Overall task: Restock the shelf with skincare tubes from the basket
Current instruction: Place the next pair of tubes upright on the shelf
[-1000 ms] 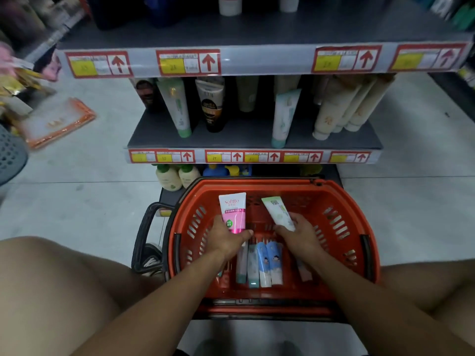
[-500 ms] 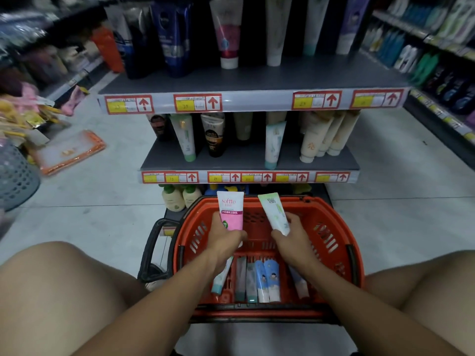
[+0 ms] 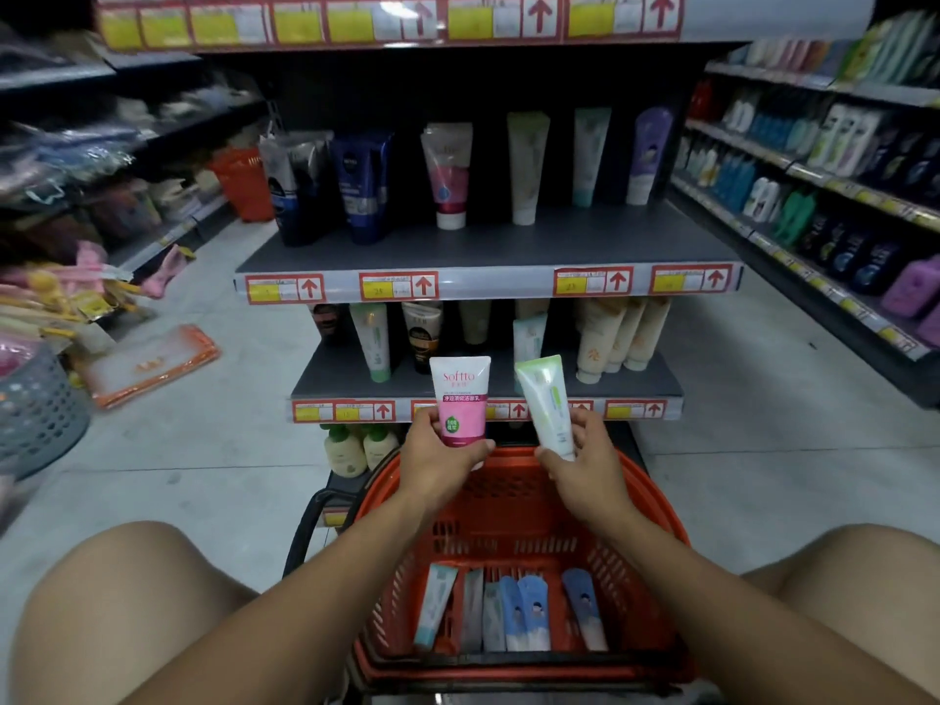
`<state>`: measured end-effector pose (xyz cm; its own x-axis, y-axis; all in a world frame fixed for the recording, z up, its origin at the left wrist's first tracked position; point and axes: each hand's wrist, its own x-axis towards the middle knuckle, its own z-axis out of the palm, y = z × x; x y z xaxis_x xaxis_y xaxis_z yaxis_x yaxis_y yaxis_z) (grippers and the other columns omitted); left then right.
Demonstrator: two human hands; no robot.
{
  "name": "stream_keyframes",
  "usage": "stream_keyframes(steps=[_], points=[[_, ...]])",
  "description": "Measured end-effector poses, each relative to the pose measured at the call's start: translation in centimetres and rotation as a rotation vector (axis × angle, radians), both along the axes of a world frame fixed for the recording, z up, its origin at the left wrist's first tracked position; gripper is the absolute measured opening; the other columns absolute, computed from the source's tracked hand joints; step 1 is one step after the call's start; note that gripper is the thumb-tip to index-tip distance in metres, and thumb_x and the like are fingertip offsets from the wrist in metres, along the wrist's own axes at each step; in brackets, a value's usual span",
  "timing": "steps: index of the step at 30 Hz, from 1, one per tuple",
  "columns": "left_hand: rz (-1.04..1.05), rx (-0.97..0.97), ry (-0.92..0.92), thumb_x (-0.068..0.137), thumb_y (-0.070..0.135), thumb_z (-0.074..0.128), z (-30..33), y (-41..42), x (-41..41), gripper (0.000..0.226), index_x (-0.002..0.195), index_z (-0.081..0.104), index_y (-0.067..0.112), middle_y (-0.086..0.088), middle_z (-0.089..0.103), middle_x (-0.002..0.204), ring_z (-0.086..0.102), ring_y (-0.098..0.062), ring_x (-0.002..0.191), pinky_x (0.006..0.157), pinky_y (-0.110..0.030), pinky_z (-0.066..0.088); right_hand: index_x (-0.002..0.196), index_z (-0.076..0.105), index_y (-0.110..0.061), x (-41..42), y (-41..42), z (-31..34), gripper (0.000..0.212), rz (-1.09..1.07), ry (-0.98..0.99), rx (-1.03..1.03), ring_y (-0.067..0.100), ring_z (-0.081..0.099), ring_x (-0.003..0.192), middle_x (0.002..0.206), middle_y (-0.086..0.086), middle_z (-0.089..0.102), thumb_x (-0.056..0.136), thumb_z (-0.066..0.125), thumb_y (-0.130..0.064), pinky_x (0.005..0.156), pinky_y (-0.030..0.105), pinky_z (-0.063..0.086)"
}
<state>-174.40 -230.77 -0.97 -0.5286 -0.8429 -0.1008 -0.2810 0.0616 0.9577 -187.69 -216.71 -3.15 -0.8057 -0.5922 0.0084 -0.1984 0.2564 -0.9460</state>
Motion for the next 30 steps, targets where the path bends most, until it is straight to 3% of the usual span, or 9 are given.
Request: stream_keyframes(steps=[3, 6, 11, 16, 19, 24, 30], points=[[0.021, -0.063, 0.014, 0.072, 0.026, 0.095, 2.2, 0.0, -0.2, 0.06, 0.117, 0.055, 0.022, 0.01, 0.067, 0.102, 0.065, -0.004, 0.088, 0.07, -0.02, 0.049, 0.111, 0.046, -0.05, -0.7, -0.1, 2.2, 0.054, -0.018, 0.007, -0.075, 0.015, 0.067, 0.105, 0.118, -0.005, 0.065, 0.077, 0.082, -0.028, 0.084, 0.047, 0.061], [0.027, -0.12, 0.043, 0.071, 0.029, 0.095, 4.2, -0.3, -0.5, 0.059, 0.116, 0.057, 0.022, 0.007, 0.069, 0.103, 0.067, -0.007, 0.089, 0.072, -0.022, 0.051, 0.107, 0.048, -0.056, -1.4, -0.3, 4.6, 0.055, -0.016, 0.007, -0.147, 0.018, 0.069, 0.106, 0.116, -0.002, 0.067, 0.073, 0.082, -0.029, 0.084, 0.05, 0.061], [0.011, -0.2, 0.079, 0.071, 0.031, 0.095, 7.5, -1.0, -1.0, 0.057, 0.116, 0.06, 0.025, 0.008, 0.071, 0.102, 0.068, -0.007, 0.09, 0.075, -0.022, 0.053, 0.12, 0.053, -0.035, -2.3, -0.9, 8.3, 0.054, -0.041, 0.09, -0.197, 0.015, 0.069, 0.099, 0.109, -0.006, 0.066, 0.08, 0.083, -0.014, 0.081, 0.048, 0.061], [-0.003, -0.261, 0.109, 0.072, 0.032, 0.094, 10.4, -1.9, -1.6, 0.059, 0.121, 0.062, 0.025, 0.009, 0.071, 0.105, 0.067, -0.005, 0.094, 0.072, -0.014, 0.048, 0.115, 0.053, -0.033, -3.5, -1.9, 11.2, 0.056, -0.068, 0.139, -0.196, 0.013, 0.067, 0.099, 0.106, -0.007, 0.066, 0.077, 0.085, -0.008, 0.084, 0.041, 0.061], [-0.007, -0.281, 0.137, 0.072, 0.031, 0.094, 11.7, -2.7, -2.2, 0.058, 0.12, 0.061, 0.026, 0.012, 0.07, 0.104, 0.066, -0.004, 0.094, 0.075, -0.019, 0.051, 0.114, 0.054, -0.031, -4.1, -2.6, 12.5, 0.055, -0.062, 0.147, -0.192, 0.013, 0.068, 0.099, 0.105, -0.006, 0.067, 0.077, 0.084, -0.004, 0.086, 0.039, 0.061], [0.007, -0.331, 0.132, 0.07, 0.032, 0.095, 12.9, -4.7, -3.8, 0.058, 0.118, 0.061, 0.03, 0.013, 0.071, 0.1, 0.067, -0.005, 0.093, 0.083, -0.032, 0.059, 0.116, 0.056, -0.025, -5.4, -4.4, 13.8, 0.051, -0.037, 0.162, -0.209, 0.011, 0.07, 0.097, 0.105, -0.004, 0.071, 0.077, 0.085, -0.008, 0.085, 0.031, 0.06], [0.013, -0.419, 0.097, 0.072, 0.036, 0.093, 14.5, -7.7, -6.1, 0.059, 0.118, 0.057, 0.03, 0.013, 0.068, 0.103, 0.065, -0.005, 0.095, 0.076, -0.024, 0.054, 0.114, 0.054, -0.027, -7.8, -7.7, 15.6, 0.052, -0.047, 0.254, -0.189, 0.006, 0.07, 0.093, 0.101, -0.008, 0.071, 0.075, 0.088, -0.02, 0.083, 0.035, 0.061]])
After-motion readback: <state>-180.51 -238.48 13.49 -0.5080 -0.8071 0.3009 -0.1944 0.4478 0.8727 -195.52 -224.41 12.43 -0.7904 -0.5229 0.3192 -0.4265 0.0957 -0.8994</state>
